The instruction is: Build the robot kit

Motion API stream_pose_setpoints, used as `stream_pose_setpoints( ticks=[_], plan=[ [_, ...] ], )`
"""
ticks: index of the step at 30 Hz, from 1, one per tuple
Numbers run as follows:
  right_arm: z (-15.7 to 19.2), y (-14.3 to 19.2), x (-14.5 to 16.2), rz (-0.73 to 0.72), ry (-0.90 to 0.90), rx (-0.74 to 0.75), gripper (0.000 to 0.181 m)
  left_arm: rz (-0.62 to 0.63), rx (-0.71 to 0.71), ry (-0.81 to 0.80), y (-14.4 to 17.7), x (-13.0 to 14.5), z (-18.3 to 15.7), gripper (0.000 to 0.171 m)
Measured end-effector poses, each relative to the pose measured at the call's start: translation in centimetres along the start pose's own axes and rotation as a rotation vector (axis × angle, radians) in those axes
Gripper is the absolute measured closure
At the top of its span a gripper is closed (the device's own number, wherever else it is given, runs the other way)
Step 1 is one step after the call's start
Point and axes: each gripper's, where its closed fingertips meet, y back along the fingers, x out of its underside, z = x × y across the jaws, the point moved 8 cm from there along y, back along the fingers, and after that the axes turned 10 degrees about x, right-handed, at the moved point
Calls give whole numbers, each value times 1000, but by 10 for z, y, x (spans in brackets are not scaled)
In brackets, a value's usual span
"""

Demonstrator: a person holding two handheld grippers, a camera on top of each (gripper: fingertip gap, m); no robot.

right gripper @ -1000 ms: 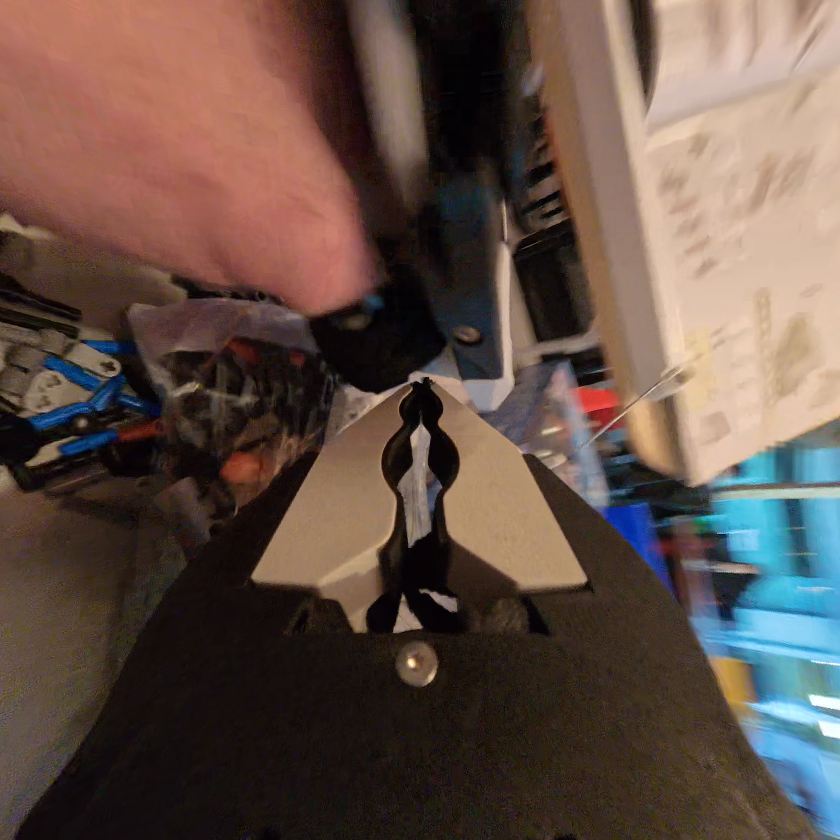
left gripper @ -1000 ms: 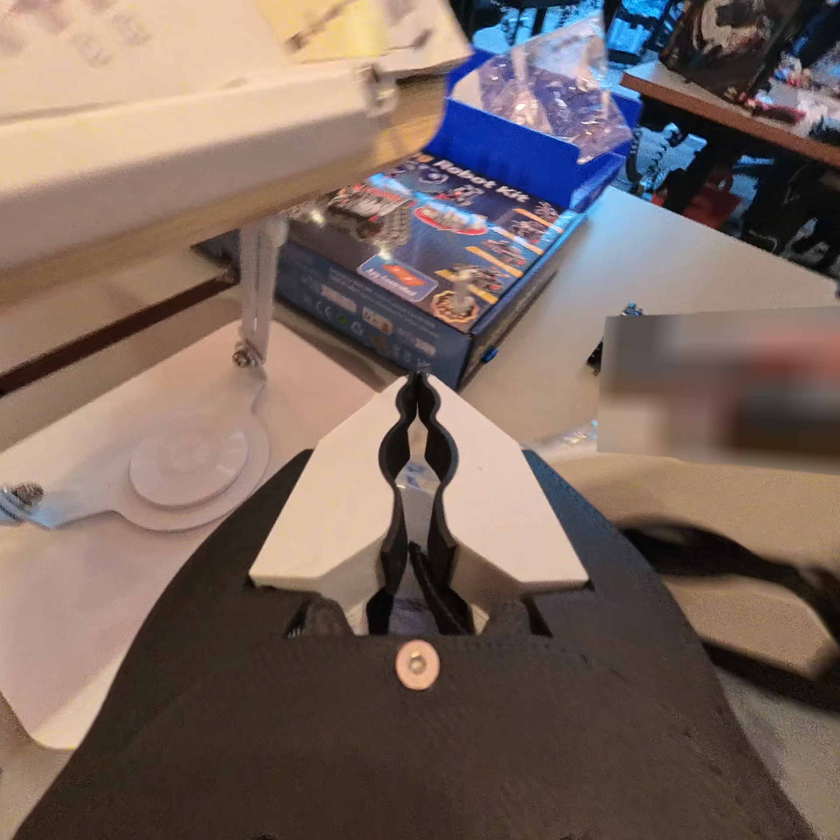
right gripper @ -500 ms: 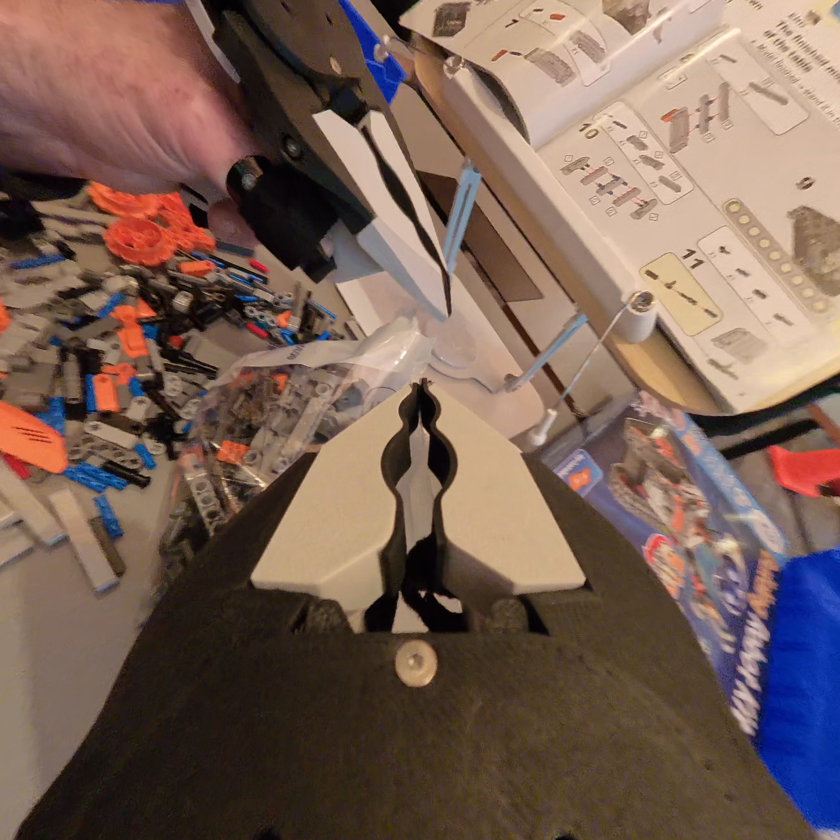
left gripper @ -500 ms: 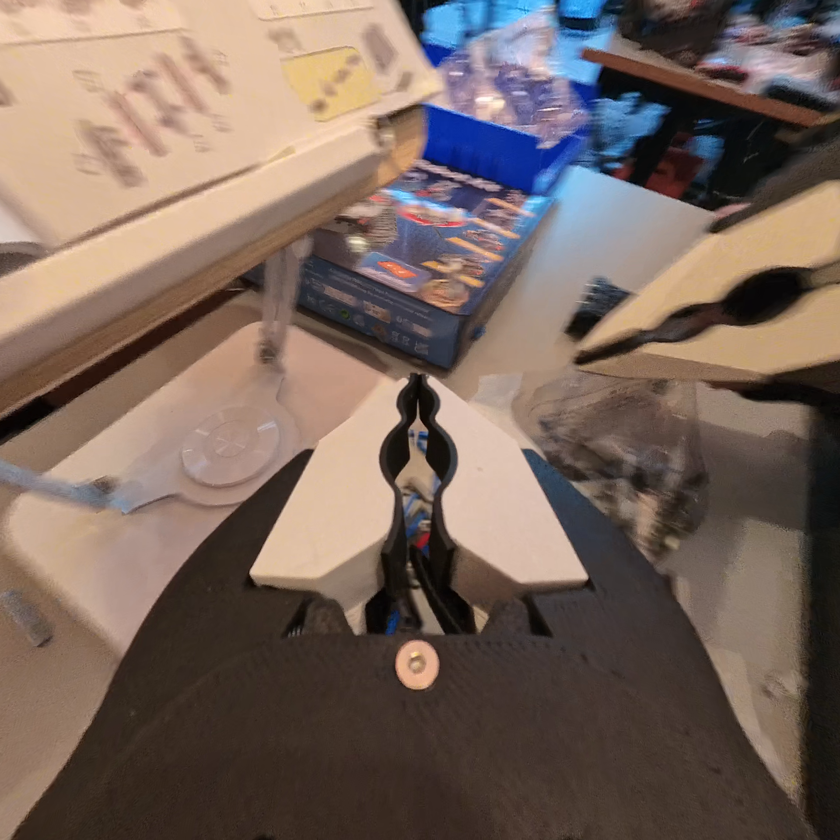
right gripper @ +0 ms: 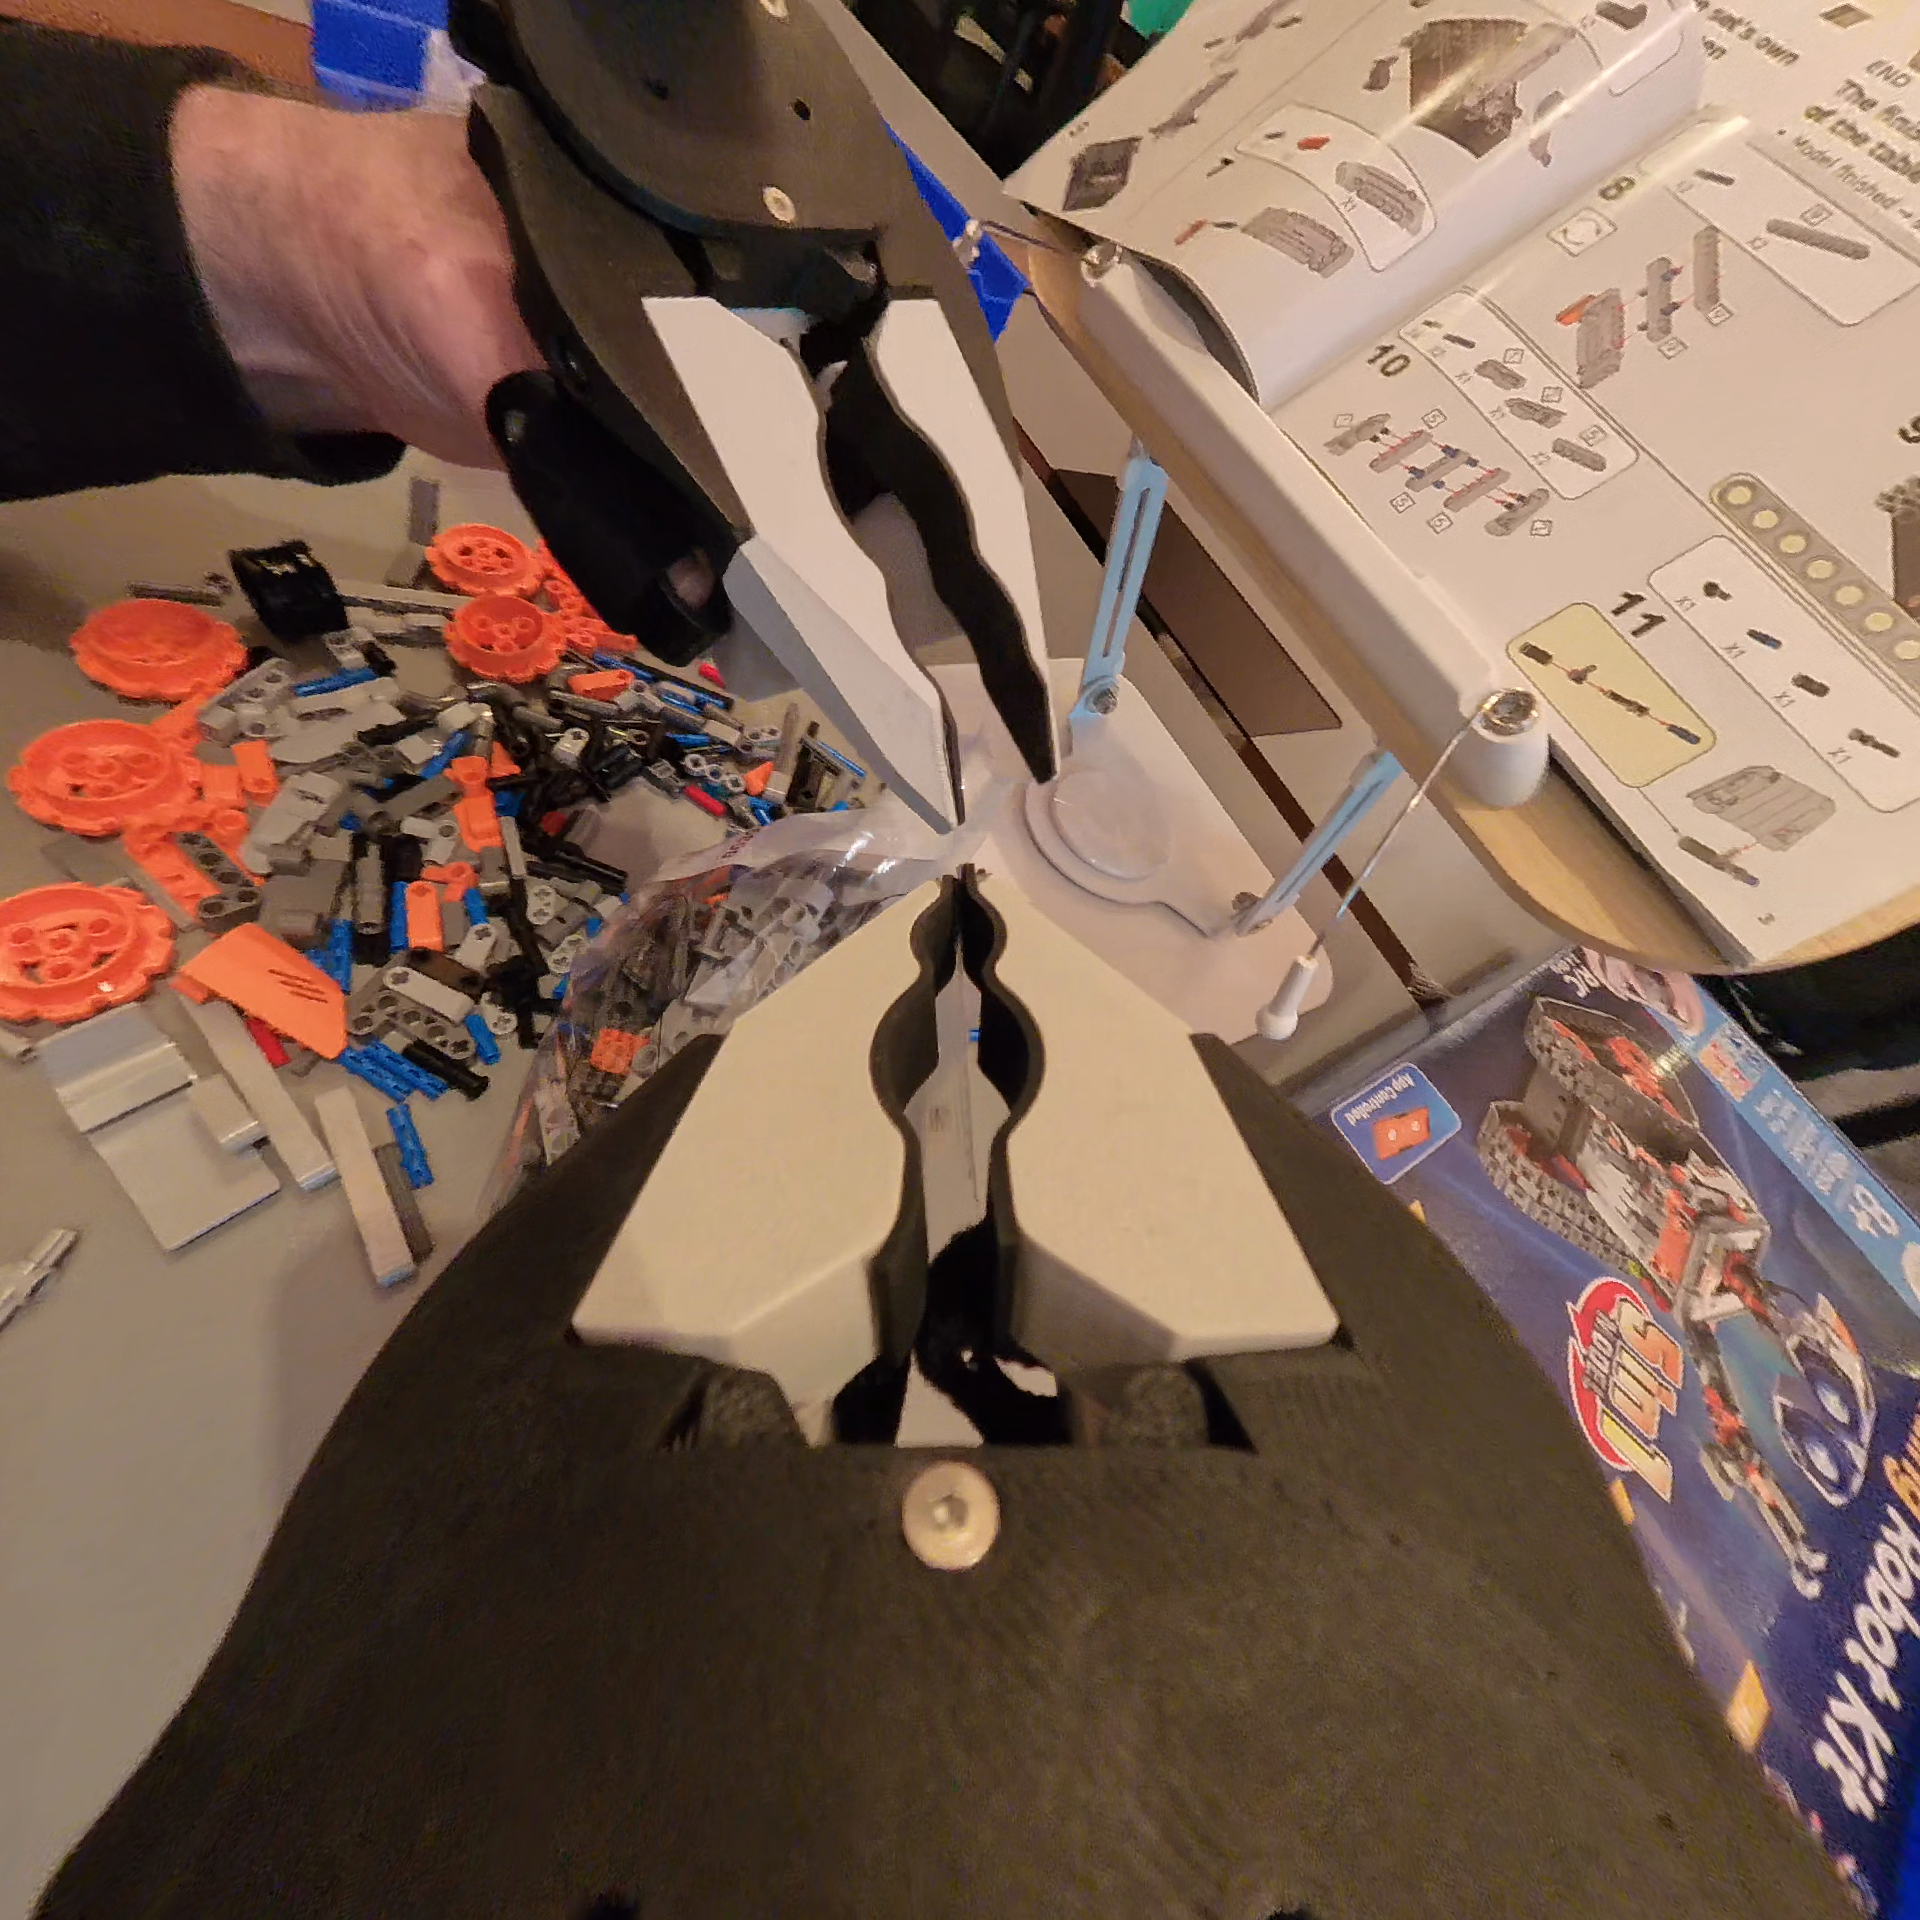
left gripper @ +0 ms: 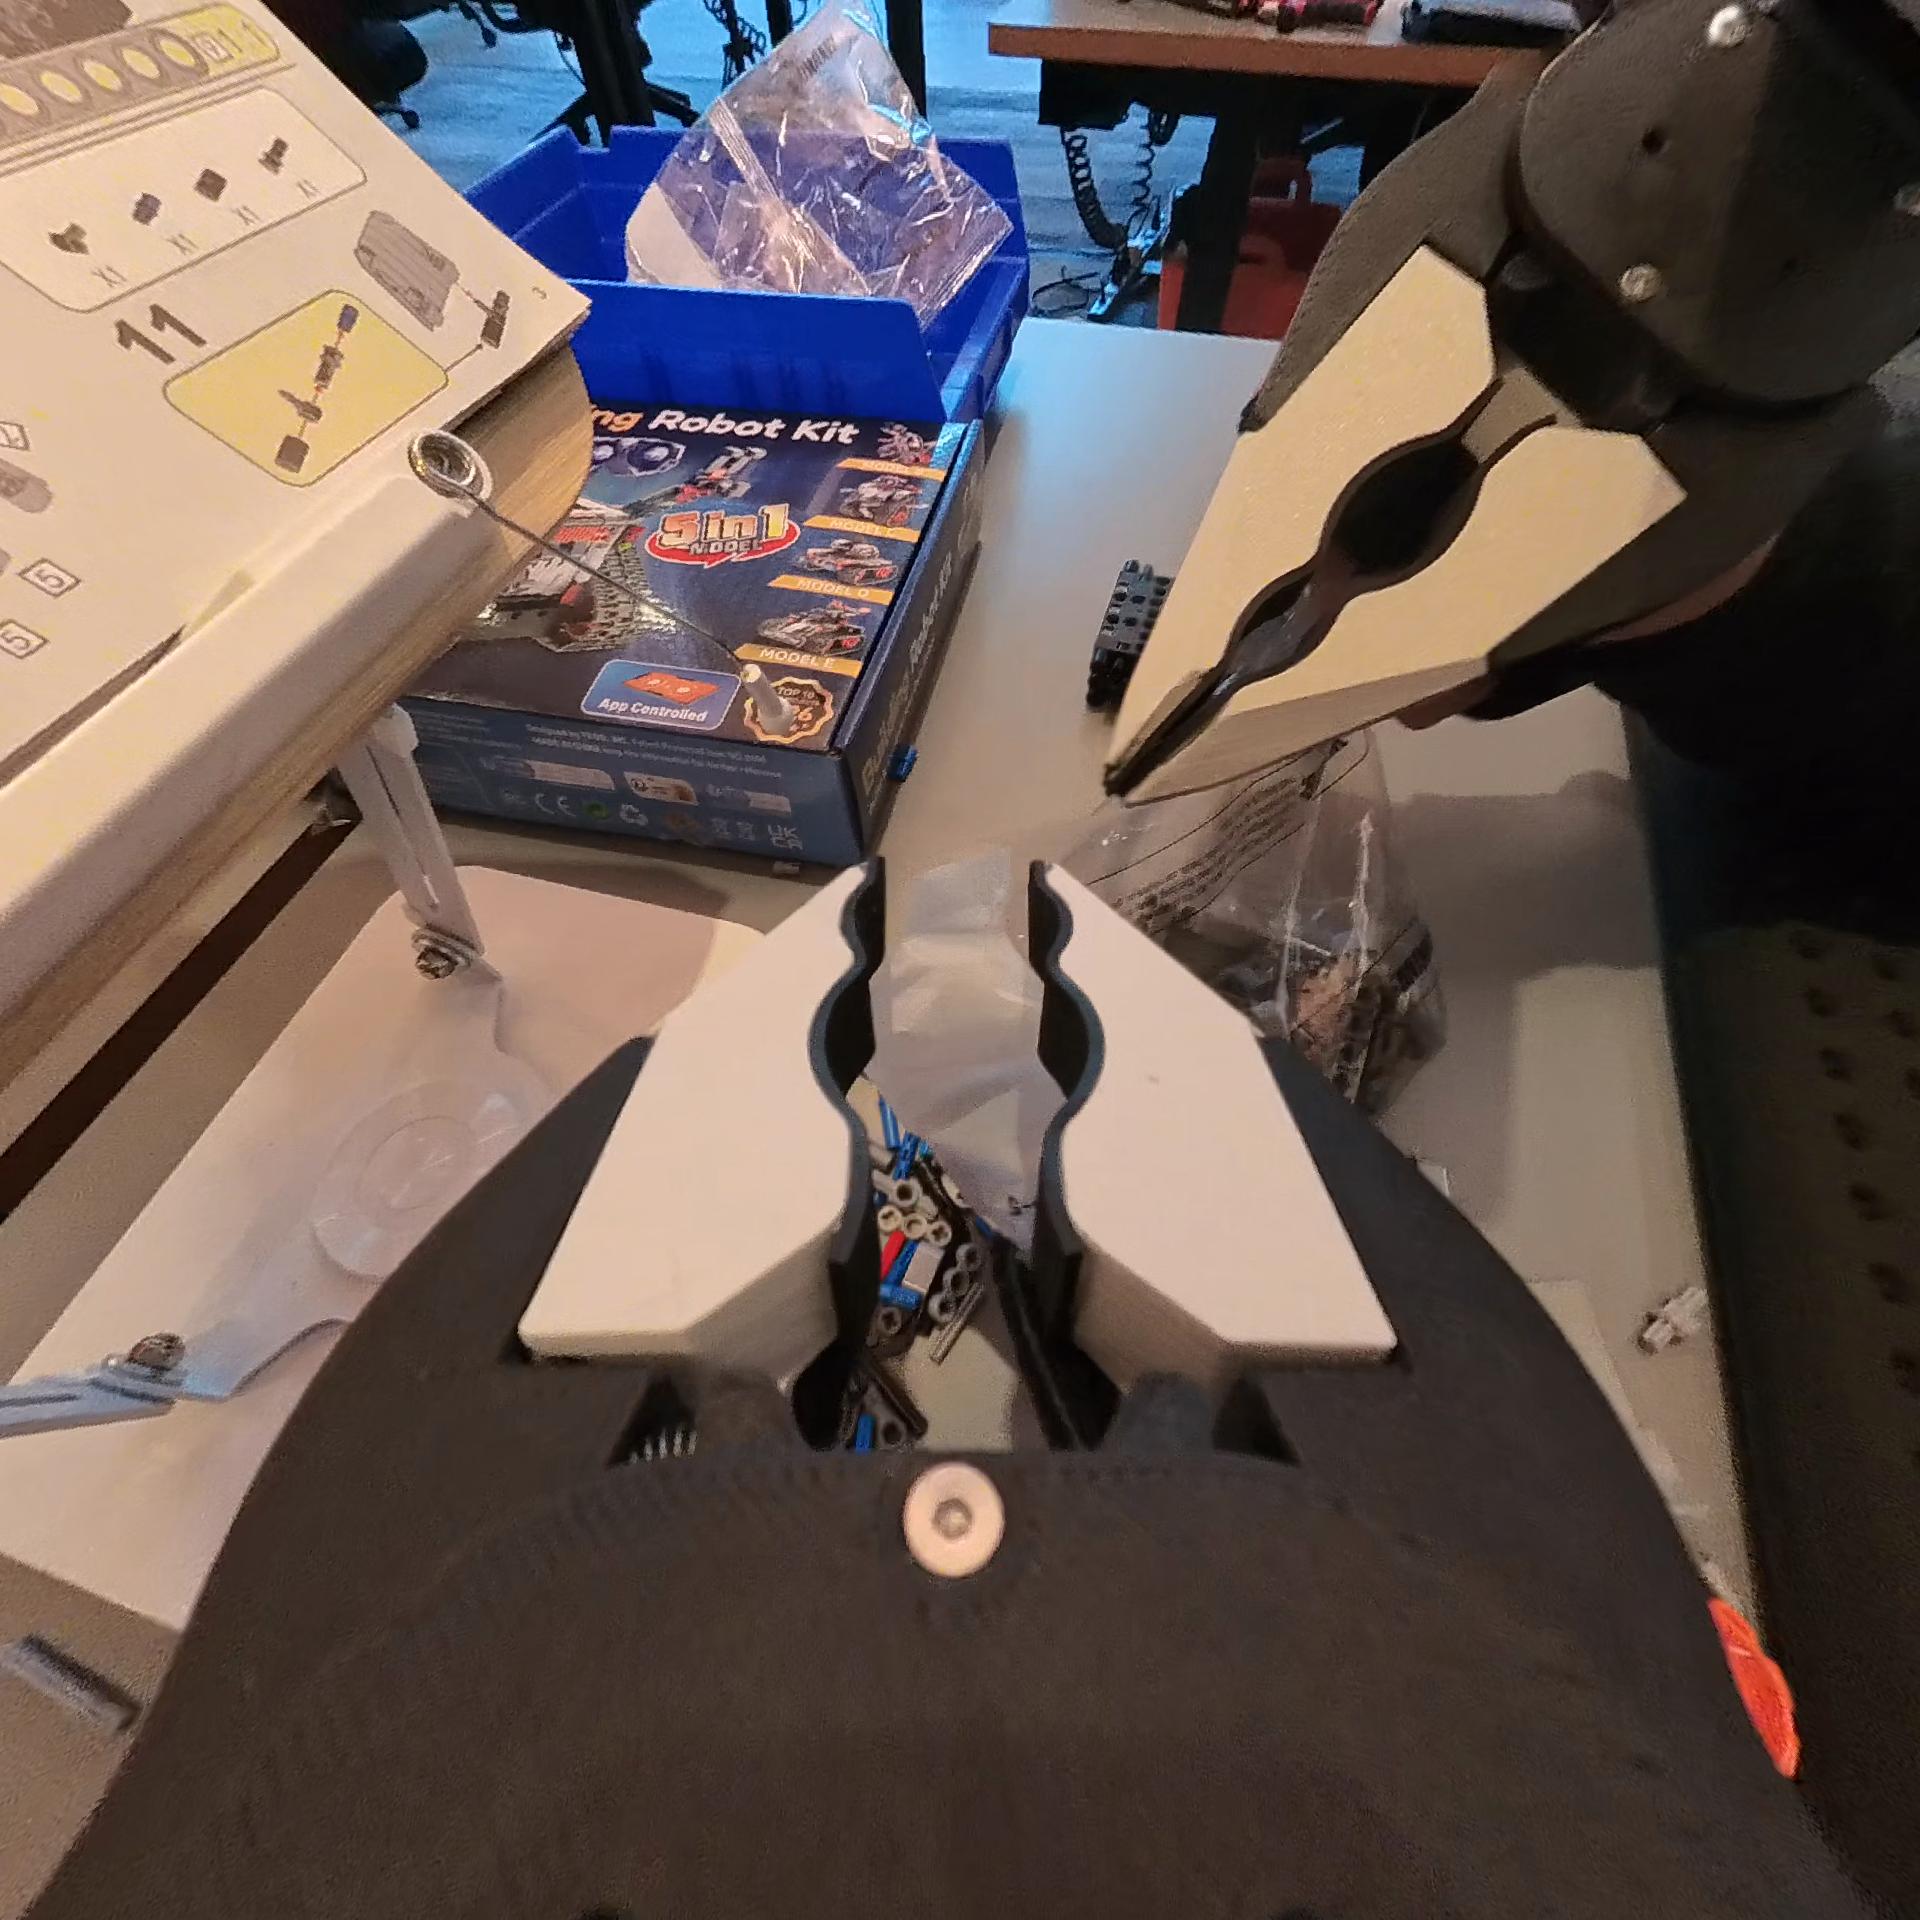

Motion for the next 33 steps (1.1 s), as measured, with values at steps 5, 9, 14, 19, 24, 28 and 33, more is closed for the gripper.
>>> stream_pose_setpoints(
  ticks=[5, 9, 14, 19, 24, 28, 33],
  plan=[
    [-2, 0, 0, 10, -24, -31, 181, 73, 51, -34, -7, 7, -5, 171],
    [-11, 12, 0, 31, -72, 0, 164, 89, 66, 2, -4, 10, -5, 171],
    [-16, 19, 8, 105, -87, 38, 180, 66, 97, 34, 3, 11, -6, 171],
    [-20, 25, 2, 97, -99, 122, 168, 52, 114, 66, 10, 7, -12, 171],
    [-8, 54, -13, 63, -102, 154, 153, 21, 72, 127, 16, 6, -14, 171],
    [41, 67, -21, 95, -53, -10, 166, -9, 47, 183, 18, 6, -16, 171],
    [48, 28, 6, 244, -158, 102, 138, -33, 61, 202, 18, 0, -29, 171]
  ],
)
